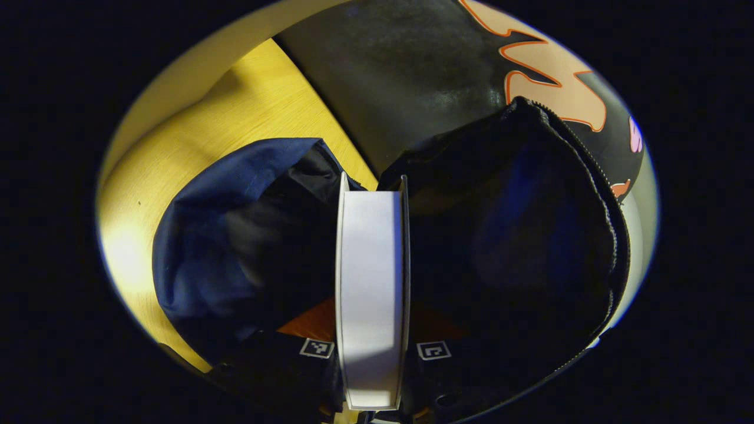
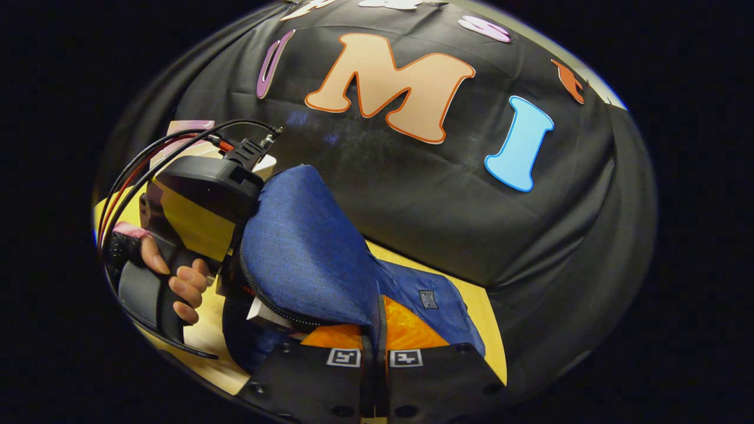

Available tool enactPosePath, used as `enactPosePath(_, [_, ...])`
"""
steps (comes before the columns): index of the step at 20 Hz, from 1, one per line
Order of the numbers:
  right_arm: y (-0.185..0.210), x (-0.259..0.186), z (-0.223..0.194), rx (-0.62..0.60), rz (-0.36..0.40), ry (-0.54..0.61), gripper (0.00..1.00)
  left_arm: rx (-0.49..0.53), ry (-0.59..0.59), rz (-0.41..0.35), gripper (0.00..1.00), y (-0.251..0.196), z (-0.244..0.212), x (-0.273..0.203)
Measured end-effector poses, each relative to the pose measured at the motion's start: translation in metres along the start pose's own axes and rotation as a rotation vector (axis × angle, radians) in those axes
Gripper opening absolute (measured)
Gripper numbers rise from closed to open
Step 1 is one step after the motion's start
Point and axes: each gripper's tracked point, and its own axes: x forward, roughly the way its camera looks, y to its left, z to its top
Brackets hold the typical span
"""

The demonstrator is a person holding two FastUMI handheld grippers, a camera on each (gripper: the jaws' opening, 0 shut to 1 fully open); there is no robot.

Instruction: Open the schoolbag, grab two books from the bookshelf and put them into the schoolbag.

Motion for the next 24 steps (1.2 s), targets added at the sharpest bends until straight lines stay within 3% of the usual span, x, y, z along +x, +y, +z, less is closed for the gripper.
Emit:
enactPosePath(2, [0.001,0.002,0.000,-0.003,0.003,0.002,0.06,0.004,0.006,0.019,0.40,0.008,-0.001,0.000])
enactPosePath(5, [0.001,0.004,-0.003,-0.009,0.009,0.010,0.06,0.030,0.021,0.114,0.43,0.029,-0.001,0.003])
enactPosePath(6, [0.002,0.004,-0.004,-0.011,0.010,0.012,0.06,0.031,0.026,0.137,0.57,0.035,-0.002,0.000])
enactPosePath(9, [0.001,0.004,-0.005,-0.013,0.010,0.011,0.04,0.059,0.051,0.196,0.76,0.053,-0.006,-0.011])
enactPosePath(11, [0.001,0.003,-0.005,-0.017,0.014,0.014,0.06,0.084,0.086,0.213,0.97,0.056,-0.014,-0.021])
enactPosePath(16, [0.001,0.003,-0.005,-0.030,0.018,0.013,0.02,0.223,0.103,0.305,1.00,0.064,-0.015,-0.052])
enactPosePath(19, [0.001,0.002,-0.006,-0.027,0.017,0.014,0.04,0.295,0.092,0.338,0.96,0.063,-0.009,-0.077])
enactPosePath(24, [0.003,0.001,-0.008,-0.044,0.026,0.019,0.02,0.364,0.115,0.331,0.96,0.041,-0.005,-0.124])
